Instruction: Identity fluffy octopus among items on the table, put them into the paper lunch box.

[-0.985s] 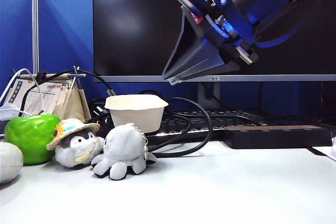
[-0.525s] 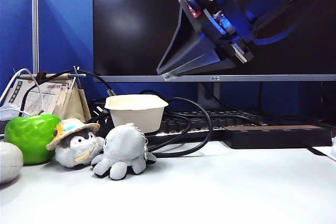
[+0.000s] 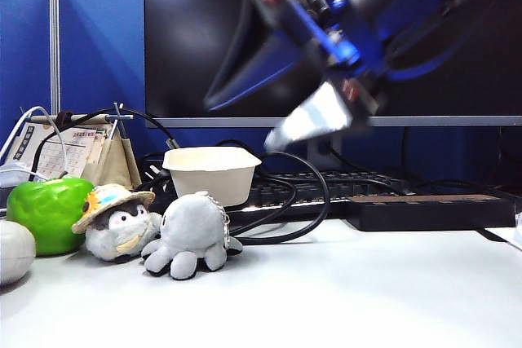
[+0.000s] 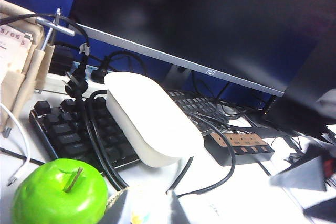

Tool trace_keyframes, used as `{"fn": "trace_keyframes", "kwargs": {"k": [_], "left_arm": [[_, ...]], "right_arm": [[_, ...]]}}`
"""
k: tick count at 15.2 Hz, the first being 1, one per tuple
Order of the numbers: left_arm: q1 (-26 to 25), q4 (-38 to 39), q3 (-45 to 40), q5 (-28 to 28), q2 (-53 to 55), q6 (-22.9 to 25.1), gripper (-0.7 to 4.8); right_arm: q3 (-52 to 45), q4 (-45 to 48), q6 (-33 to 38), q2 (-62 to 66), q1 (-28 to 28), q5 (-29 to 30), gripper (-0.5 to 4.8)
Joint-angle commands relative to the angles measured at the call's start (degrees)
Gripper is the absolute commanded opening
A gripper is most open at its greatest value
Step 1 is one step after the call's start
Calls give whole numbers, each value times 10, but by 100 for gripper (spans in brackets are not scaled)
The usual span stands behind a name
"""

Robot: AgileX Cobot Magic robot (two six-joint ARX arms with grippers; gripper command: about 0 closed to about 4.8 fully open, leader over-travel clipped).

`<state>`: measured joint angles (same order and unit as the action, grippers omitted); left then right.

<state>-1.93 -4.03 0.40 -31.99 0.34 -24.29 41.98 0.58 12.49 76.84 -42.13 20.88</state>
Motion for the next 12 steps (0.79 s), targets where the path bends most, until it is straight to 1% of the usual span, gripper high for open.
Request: {"fn": "trace_keyframes", "kwargs": {"k": [1,3,5,8,12], "left_arm": [[0,-7,0,-4,-2,-2,98],[0,-7,0,-4,-2,-2,98],[0,-7,0,-3,-2,-2,98],[0,-7,0,-3,-2,-2,98],[0,-7,0,-3,-2,-2,98]], "right_arm": [[3,39,33,55,-9,23,479],[3,77,59,87,-23,36,479],[4,108,59,101,-37,35,479],[4,141,59,104,-42,30,479],[4,144,58,112,-41,-11,479]]}}
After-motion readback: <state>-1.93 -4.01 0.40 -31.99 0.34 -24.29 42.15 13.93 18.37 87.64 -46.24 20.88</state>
